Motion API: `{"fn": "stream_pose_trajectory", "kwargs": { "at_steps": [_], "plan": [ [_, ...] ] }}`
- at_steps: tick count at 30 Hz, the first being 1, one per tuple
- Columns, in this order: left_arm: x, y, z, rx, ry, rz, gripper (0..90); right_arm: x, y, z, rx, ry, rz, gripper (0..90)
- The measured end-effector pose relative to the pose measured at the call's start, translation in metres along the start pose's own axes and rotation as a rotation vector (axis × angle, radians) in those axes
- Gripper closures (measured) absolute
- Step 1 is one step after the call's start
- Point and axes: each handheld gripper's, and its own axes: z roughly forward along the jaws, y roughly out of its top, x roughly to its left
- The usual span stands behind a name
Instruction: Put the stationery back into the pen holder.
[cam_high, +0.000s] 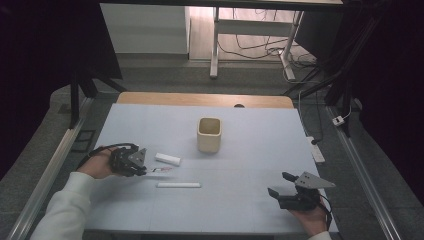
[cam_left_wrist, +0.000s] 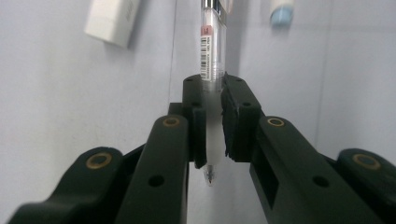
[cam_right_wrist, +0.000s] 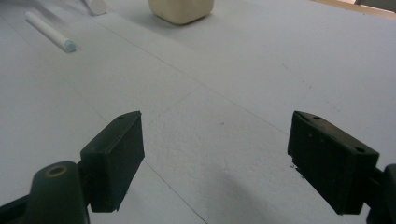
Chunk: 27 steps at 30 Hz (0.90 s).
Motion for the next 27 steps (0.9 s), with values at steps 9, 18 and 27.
{"fn": "stream_pose_trajectory", "kwargs": {
  "at_steps": [9,18,27],
  "plan": [
    [-0.006,0.007,-0.011,-0.174,0.03,-0.066,79.8,0.0,0.0,0.0,-0.005,-0.001,-0.002,18.6],
    [-0.01,0.024,-0.013,-0.248,0.052,-0.112,79.8,0.001,0.002,0.0,-0.015,-0.005,-0.003,18.7],
    [-0.015,0.054,-0.015,-0.287,0.074,-0.154,79.8,0.003,0.005,0.0,-0.028,0.0,-0.006,18.6]
  ]
}}
